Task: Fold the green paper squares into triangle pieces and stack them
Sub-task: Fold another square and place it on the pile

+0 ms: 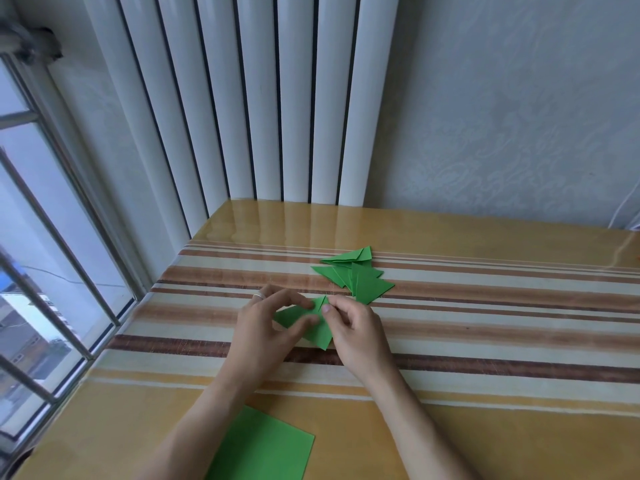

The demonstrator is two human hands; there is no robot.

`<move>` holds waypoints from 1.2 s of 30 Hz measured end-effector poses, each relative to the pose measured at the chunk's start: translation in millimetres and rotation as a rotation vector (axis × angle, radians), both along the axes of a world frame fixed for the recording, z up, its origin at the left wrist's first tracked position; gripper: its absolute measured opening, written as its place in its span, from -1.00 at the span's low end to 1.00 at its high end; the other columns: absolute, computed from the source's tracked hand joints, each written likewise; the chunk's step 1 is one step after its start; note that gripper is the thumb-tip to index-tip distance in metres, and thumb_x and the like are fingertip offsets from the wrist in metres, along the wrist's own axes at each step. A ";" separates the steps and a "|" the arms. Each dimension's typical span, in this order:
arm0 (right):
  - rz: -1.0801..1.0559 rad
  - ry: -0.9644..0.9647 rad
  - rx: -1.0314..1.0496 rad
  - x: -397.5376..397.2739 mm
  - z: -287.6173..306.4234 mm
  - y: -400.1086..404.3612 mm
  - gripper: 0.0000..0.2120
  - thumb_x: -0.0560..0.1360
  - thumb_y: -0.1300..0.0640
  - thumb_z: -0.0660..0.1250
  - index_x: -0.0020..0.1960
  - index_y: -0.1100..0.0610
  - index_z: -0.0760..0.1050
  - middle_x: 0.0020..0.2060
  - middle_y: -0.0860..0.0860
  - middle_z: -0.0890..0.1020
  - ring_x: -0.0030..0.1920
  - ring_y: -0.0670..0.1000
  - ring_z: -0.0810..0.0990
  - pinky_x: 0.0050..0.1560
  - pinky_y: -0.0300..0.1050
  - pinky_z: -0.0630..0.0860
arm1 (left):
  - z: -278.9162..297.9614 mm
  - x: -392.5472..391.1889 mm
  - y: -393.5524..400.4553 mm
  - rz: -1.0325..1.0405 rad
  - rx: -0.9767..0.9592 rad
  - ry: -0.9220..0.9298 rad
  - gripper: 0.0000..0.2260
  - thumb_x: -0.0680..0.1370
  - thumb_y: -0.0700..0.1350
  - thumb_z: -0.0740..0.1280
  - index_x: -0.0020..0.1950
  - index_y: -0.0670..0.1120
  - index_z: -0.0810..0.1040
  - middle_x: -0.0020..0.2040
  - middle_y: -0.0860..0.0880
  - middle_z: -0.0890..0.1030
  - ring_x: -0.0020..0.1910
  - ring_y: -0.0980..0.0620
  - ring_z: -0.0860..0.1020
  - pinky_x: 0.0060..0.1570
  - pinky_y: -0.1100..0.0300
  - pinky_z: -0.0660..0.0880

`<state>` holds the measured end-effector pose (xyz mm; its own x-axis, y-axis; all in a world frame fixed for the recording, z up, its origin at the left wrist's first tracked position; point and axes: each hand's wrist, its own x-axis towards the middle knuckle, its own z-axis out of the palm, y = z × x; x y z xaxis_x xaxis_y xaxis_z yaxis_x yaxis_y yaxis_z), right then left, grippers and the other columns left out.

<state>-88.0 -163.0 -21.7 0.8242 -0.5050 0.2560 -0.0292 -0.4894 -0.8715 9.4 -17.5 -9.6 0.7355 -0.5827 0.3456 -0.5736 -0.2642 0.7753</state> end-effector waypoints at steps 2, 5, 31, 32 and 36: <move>-0.016 0.000 0.002 0.0 0.7 0.6 -0.66 0.68 0.16 0.27 -0.26 0.17 0.33 -0.45 -0.07 0.27 -0.38 -0.09 0.24 -0.32 -0.07 0.14 | -1.0 -2.0 -0.2 -0.039 0.057 -0.046 -0.72 0.38 0.23 0.55 0.02 0.20 0.63 0.04 0.27 0.56 0.08 0.23 0.55 0.08 0.14 0.45; -0.021 -0.004 -0.009 -0.1 0.6 0.2 -0.65 0.67 0.16 0.28 -0.27 0.17 0.32 -0.45 -0.06 0.26 -0.39 -0.08 0.23 -0.32 -0.07 0.13 | -4.2 -2.7 -0.6 -0.058 0.149 -0.114 -0.62 0.33 0.28 0.44 0.09 0.23 0.53 0.07 0.30 0.50 0.15 0.28 0.48 0.21 0.06 0.31; -0.152 -0.090 -0.032 -2.5 1.3 -3.0 -0.88 0.54 0.21 0.45 -0.10 0.00 0.61 -0.21 -0.20 0.66 -0.12 -0.12 0.63 -0.18 -0.32 0.47 | 5.7 -8.6 -0.2 -0.020 0.059 0.008 -0.79 0.55 -0.20 0.42 0.12 0.07 0.62 -0.14 0.21 0.70 -0.16 0.24 0.64 -0.25 0.40 0.49; -0.124 -0.089 -0.043 -2.1 1.9 -2.4 -0.88 0.54 0.21 0.45 -0.10 0.01 0.62 -0.20 -0.21 0.66 -0.10 -0.13 0.64 -0.14 -0.35 0.46 | 5.3 -7.8 -0.4 -0.021 0.048 0.024 -0.80 0.55 -0.19 0.43 0.11 0.06 0.63 -0.11 0.23 0.70 -0.11 0.25 0.64 -0.21 0.40 0.50; -0.039 -0.073 -0.081 -0.8 0.2 -0.1 -0.93 0.53 0.19 0.45 -0.09 0.04 0.65 -0.18 -0.19 0.68 -0.08 -0.13 0.65 -0.08 -0.27 0.53 | 6.4 -5.3 -1.7 0.002 -0.024 0.150 -0.89 0.58 -0.18 0.45 -0.04 0.04 0.66 -0.19 0.16 0.69 -0.18 0.20 0.62 -0.22 0.41 0.48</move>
<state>-88.8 -163.1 -21.5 0.7822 -0.5111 0.3562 0.0128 -0.5584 -0.8294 4.1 -19.2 -3.2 0.7812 -0.5738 0.2458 -0.4503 -0.2453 0.8585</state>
